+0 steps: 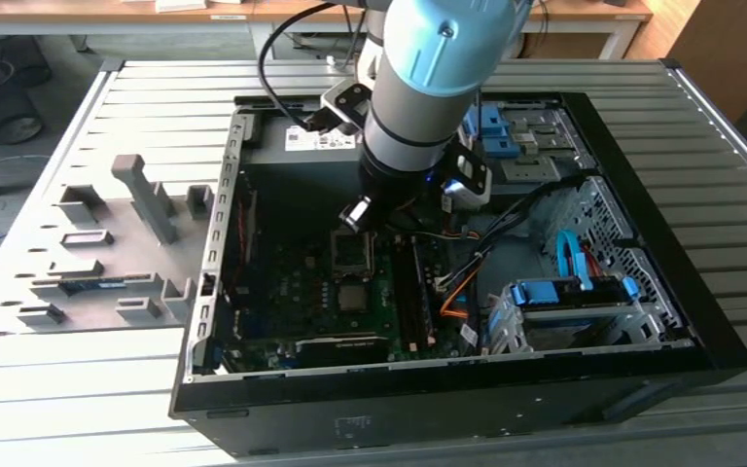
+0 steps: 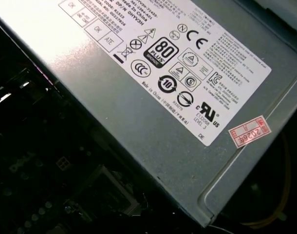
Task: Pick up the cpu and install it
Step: 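Close the cpu cover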
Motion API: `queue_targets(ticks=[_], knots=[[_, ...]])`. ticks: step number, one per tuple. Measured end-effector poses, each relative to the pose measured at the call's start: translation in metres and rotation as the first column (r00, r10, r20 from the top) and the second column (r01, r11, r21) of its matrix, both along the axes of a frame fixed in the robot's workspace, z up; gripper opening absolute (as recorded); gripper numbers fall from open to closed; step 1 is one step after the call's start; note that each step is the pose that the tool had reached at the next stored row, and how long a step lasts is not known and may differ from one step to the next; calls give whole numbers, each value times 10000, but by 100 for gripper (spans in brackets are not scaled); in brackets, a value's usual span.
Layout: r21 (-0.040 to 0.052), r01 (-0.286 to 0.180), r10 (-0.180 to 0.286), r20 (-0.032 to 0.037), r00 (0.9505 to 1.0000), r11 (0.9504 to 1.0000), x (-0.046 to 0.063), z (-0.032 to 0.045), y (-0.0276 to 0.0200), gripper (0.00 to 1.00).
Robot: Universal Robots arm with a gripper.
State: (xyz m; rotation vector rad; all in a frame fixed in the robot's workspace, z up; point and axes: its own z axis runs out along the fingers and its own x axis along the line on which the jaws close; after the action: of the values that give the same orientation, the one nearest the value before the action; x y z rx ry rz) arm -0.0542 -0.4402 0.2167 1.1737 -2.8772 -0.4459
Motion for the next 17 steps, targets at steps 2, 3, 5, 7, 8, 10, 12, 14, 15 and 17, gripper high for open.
queue_targets(ticks=[2, 3, 5, 7, 8, 10, 12, 14, 15, 17], knots=[[1, 0, 0, 6, 10000, 10000, -4, 8, 0, 10], [3, -1, 1, 7, 10000, 10000, -6, 9, -2, 10], [0, -4, 4, 8, 10000, 10000, -10, 11, -8, 10], [-2, -10, 10, 10, 10000, 10000, -14, 15, -14, 10], [-1, -13, 13, 13, 10000, 10000, -16, 17, -16, 10], [1, -20, 20, 17, 10000, 10000, -19, 24, -19, 10], [0, -26, 26, 19, 10000, 10000, -22, 34, -21, 10], [-1, -30, 30, 21, 10000, 10000, -24, 43, -24, 10], [-1, -32, 32, 22, 10000, 10000, -25, 48, -25, 10], [0, -37, 37, 24, 10000, 10000, -27, 57, -27, 10]])
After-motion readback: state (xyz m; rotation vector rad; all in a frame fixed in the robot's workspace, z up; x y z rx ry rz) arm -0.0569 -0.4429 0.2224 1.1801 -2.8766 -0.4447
